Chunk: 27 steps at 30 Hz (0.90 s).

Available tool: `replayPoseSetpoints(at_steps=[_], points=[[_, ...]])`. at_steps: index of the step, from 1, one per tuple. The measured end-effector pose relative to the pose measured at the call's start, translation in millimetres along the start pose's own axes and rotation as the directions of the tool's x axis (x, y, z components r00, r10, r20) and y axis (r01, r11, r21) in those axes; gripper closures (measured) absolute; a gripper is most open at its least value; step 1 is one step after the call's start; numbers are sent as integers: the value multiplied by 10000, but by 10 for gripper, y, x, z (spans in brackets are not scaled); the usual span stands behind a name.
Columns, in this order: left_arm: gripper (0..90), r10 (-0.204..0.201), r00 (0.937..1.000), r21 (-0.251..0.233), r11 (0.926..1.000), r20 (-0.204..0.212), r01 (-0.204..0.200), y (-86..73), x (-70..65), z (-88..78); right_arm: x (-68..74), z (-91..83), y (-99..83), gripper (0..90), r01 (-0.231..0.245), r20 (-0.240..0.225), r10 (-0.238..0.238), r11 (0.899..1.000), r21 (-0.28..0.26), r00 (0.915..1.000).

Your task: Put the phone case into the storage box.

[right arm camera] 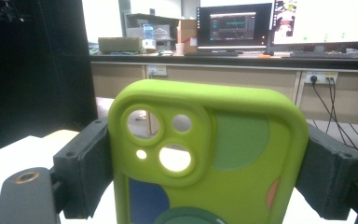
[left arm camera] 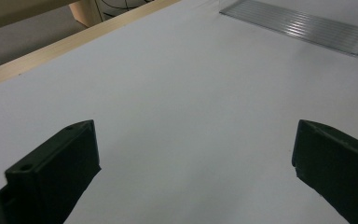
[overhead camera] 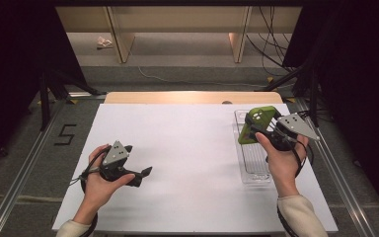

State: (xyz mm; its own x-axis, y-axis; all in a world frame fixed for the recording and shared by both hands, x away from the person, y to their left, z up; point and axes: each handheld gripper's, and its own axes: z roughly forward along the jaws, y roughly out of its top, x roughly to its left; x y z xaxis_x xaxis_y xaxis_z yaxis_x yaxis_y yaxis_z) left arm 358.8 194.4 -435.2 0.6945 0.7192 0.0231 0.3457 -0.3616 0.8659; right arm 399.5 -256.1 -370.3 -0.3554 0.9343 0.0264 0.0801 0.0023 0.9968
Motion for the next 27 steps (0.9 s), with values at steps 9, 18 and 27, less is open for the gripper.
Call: replayPoseSetpoints(at_steps=[9,18,27], points=[[3,-5,10000,-26,10000,1,5,-2,3,1,-56,-6,-7,165,-21,209,21,10000,28,9998],[2,-18,10000,-36,10000,5,18,-2,5,1,-103,-12,-10,165,-30,386,26,9999,99,9993],[1,-13,10000,-27,10000,2,13,-3,7,2,-121,2,-29,165,29,461,-38,9998,192,9989]])
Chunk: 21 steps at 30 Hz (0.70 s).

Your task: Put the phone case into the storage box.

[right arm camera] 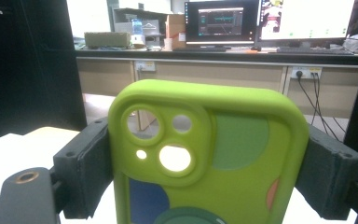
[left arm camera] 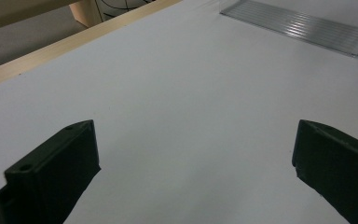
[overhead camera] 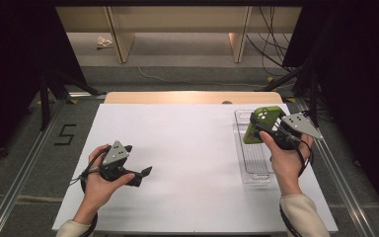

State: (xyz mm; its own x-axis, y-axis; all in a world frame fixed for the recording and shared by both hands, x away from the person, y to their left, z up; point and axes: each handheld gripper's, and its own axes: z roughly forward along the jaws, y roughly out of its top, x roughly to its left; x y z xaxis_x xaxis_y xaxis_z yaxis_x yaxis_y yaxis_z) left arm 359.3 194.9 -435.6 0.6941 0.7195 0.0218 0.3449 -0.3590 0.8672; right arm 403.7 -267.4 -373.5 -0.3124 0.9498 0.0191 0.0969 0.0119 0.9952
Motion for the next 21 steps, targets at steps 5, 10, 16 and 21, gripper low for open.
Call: replayPoseSetpoints(at_steps=[5,10,16,21], points=[[1,-5,10000,-22,10000,-6,5,1,2,-1,-11,8,-8,165,-17,44,16,10000,52,10000],[1,-11,10000,-11,10000,4,11,0,-1,2,-26,19,-7,165,-9,80,9,10000,61,10000],[1,-21,10000,-5,10000,16,21,-2,-5,8,-49,52,2,165,-27,138,25,9999,121,9999],[0,-25,10000,-18,10000,21,25,-1,-3,6,-58,83,-1,165,-19,148,16,9998,184,9999]])
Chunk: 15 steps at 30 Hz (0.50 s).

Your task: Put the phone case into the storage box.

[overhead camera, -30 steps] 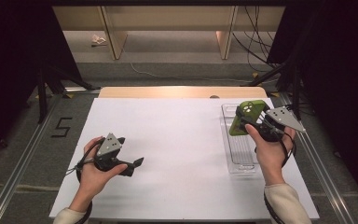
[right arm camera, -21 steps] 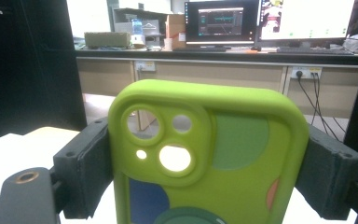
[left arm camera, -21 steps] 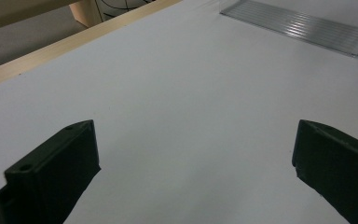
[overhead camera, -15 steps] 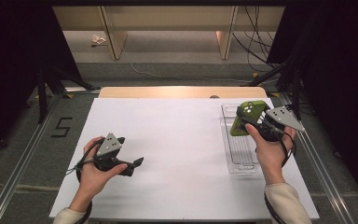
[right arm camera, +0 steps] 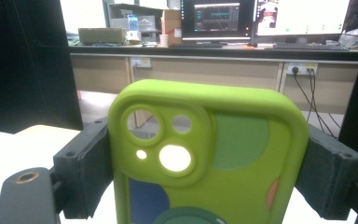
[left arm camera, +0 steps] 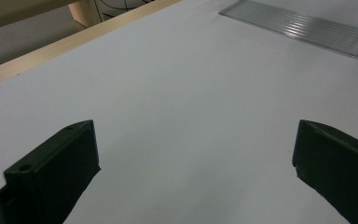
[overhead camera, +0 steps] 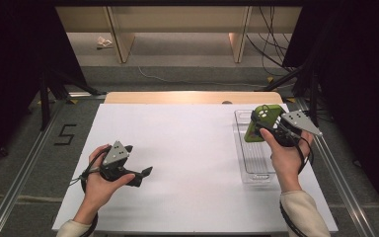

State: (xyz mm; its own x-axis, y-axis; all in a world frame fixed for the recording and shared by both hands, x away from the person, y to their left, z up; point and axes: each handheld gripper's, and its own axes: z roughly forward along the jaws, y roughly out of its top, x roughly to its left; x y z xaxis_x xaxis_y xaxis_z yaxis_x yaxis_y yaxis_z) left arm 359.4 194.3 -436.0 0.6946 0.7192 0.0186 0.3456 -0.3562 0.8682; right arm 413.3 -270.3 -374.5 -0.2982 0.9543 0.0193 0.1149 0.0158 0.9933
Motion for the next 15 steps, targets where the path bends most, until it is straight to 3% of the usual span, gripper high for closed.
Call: replayPoseSetpoints(at_steps=[15], points=[[0,22,10000,52,10000,78,-23,-6,-17,21,-5,87,-27,165,-14,8,14,9999,100,10000]])
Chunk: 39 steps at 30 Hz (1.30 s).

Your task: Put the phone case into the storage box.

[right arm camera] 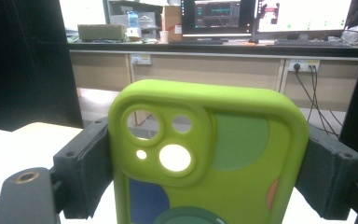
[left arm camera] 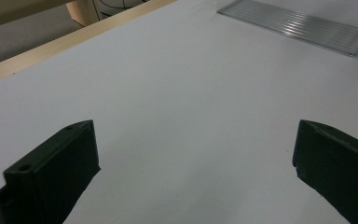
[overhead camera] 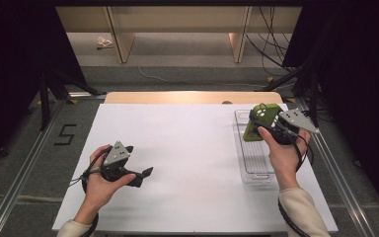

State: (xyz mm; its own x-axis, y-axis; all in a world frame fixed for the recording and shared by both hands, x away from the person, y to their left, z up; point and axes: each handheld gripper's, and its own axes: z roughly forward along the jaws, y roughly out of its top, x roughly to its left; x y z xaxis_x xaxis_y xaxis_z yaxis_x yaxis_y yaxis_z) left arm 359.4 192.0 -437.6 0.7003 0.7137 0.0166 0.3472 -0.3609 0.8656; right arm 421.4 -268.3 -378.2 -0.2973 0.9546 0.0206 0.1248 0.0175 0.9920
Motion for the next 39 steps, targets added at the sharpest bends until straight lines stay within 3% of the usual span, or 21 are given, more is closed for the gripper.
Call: replayPoseSetpoints(at_steps=[17,39], points=[[0,-21,10000,9,10000,45,21,-3,-5,7,-41,84,23,165,-161,39,161,9999,26,9999],[0,-2,10000,11,10000,-14,2,4,-2,1,-14,224,28,166,112,179,-117,9996,272,9998]])
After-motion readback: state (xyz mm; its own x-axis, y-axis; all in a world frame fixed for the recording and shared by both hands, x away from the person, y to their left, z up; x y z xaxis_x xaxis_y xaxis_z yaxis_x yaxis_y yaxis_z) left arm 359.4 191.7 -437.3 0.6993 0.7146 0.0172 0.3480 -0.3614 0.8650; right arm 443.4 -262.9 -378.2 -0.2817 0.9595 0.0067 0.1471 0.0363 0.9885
